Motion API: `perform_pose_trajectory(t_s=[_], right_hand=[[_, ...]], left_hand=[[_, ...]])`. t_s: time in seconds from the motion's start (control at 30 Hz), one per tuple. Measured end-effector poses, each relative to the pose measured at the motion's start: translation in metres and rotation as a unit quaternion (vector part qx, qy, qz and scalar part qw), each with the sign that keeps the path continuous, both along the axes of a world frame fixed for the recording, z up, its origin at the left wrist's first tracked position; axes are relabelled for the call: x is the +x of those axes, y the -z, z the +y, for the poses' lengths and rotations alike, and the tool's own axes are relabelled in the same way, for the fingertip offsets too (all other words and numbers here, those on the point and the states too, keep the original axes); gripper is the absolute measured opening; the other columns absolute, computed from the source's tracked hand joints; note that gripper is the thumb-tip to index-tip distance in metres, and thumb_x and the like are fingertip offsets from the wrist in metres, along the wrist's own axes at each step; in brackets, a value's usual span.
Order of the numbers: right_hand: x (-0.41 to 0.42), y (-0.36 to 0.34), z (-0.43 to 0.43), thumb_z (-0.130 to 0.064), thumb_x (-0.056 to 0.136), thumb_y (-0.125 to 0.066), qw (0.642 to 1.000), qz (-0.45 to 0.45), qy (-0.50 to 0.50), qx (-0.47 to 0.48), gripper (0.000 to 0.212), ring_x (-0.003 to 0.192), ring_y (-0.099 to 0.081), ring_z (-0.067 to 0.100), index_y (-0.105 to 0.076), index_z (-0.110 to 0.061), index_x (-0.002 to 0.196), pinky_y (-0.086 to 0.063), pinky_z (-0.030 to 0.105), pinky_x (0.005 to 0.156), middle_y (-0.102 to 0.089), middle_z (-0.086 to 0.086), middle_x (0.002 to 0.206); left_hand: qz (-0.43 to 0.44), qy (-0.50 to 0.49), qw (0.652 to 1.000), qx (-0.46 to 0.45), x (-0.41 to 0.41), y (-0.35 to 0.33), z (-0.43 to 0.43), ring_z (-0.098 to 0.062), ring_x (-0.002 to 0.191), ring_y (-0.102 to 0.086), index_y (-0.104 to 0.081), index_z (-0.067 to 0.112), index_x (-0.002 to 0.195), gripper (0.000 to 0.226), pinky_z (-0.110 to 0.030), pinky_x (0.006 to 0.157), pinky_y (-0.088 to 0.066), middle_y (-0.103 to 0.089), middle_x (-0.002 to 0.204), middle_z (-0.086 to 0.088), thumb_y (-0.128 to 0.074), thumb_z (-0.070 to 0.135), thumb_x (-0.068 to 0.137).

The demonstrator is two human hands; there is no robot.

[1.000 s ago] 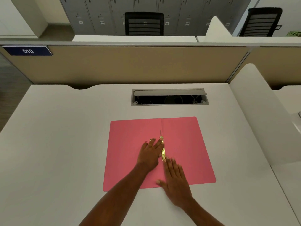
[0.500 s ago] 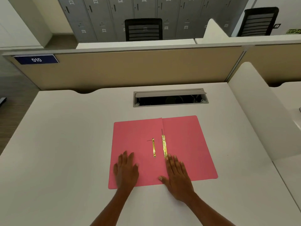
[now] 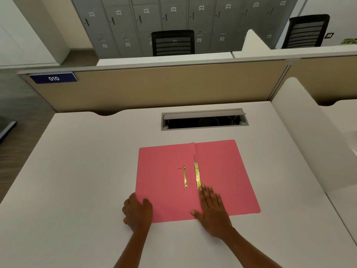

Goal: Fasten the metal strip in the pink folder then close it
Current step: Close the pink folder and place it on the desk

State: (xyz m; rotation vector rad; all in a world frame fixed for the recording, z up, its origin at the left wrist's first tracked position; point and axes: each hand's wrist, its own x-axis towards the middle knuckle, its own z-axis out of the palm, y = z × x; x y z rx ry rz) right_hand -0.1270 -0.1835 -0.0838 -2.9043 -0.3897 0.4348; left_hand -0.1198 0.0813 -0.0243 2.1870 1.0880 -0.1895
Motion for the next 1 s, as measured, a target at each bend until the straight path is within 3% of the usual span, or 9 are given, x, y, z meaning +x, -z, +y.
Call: perform_pose_trajectory(t_s=[0.2,0.27,0.33,0.4,0.53,0.67,0.77,0.9,1.0], right_hand=[[0.0,0.001,0.0,-0.076,0.102,-0.017,1.0,0.008,0.002,-0.001,0.093,0.162,0.021,0.03,0.014,-0.017,0.167,0.027,0.037,0.123,0.021,0.006,0.175],[0.0,0.001,0.0,-0.076,0.102,-0.019,1.0,0.008,0.003,0.003,0.093,0.163,0.02,0.03,0.012,-0.017,0.167,0.025,0.038,0.127,0.019,0.006,0.175],[0.0,0.0,0.0,-0.075,0.102,-0.021,1.0,0.004,0.004,0.003,0.093,0.163,0.019,0.031,0.01,-0.016,0.167,0.022,0.041,0.13,0.018,0.006,0.175],[0.0,0.001,0.0,-0.075,0.103,-0.022,1.0,0.003,0.004,0.003,0.092,0.163,0.019,0.031,0.01,-0.017,0.167,0.02,0.041,0.129,0.018,0.005,0.175],[-0.001,0.002,-0.001,-0.075,0.103,-0.021,1.0,0.003,0.003,0.002,0.091,0.163,0.016,0.031,0.012,-0.017,0.166,0.016,0.045,0.133,0.017,0.006,0.175],[0.0,0.004,-0.001,-0.077,0.101,-0.014,1.0,0.01,0.001,-0.011,0.092,0.162,0.023,0.03,0.021,-0.019,0.163,0.017,0.044,0.132,0.025,0.006,0.174],[0.0,0.004,-0.001,-0.077,0.101,-0.014,1.0,0.008,0.002,-0.006,0.091,0.162,0.024,0.029,0.021,-0.02,0.164,0.024,0.04,0.126,0.025,0.005,0.174],[0.001,0.004,-0.001,-0.077,0.102,-0.017,1.0,0.011,0.002,-0.003,0.092,0.162,0.022,0.03,0.018,-0.019,0.164,0.022,0.041,0.13,0.022,0.006,0.175],[0.001,0.005,-0.001,-0.078,0.101,-0.015,1.0,0.012,0.001,-0.008,0.094,0.162,0.022,0.03,0.017,-0.018,0.165,0.019,0.042,0.132,0.022,0.007,0.175]], left_hand=[[-0.001,-0.084,0.993,-0.078,0.013,0.002,0.027,-0.046,0.134,-0.058,-0.062,0.004,0.142,0.05,-0.057,0.114,-0.047,-0.066,0.14,-0.023,-0.062,0.029,0.099],[-0.026,-0.11,0.985,-0.129,0.015,0.002,0.037,-0.046,0.12,-0.065,-0.071,-0.001,0.123,0.043,-0.051,0.107,-0.052,-0.073,0.124,-0.024,-0.063,0.031,0.095],[-0.046,-0.114,0.977,-0.175,0.016,-0.003,0.043,-0.039,0.091,-0.061,-0.069,0.002,0.083,0.037,-0.043,0.088,-0.049,-0.069,0.09,-0.02,-0.06,0.037,0.082],[-0.057,-0.132,0.966,-0.214,0.018,-0.003,0.052,-0.032,0.082,-0.053,-0.063,0.007,0.07,0.032,-0.04,0.079,-0.042,-0.063,0.081,-0.016,-0.063,0.036,0.082],[-0.039,-0.128,0.953,-0.273,0.017,0.003,0.067,-0.026,0.072,-0.051,-0.076,0.004,0.093,0.016,-0.033,0.068,-0.04,-0.062,0.08,-0.009,-0.072,0.019,0.096],[-0.06,-0.081,0.979,-0.179,0.011,0.001,0.059,-0.027,0.082,-0.048,-0.06,0.013,0.078,0.021,-0.038,0.078,-0.039,-0.057,0.081,-0.012,-0.062,0.023,0.096],[-0.052,-0.075,0.985,-0.148,0.01,-0.001,0.051,-0.03,0.084,-0.052,-0.062,0.009,0.075,0.024,-0.039,0.077,-0.043,-0.061,0.081,-0.015,-0.055,0.019,0.096],[-0.046,-0.102,0.982,-0.153,0.016,-0.008,0.048,-0.039,0.108,-0.065,-0.076,0.008,0.108,0.026,-0.046,0.098,-0.054,-0.073,0.108,-0.014,-0.058,0.023,0.097],[-0.041,-0.102,0.981,-0.161,0.018,-0.011,0.049,-0.041,0.112,-0.067,-0.077,0.01,0.108,0.029,-0.05,0.102,-0.055,-0.076,0.115,-0.017,-0.06,0.027,0.093]])
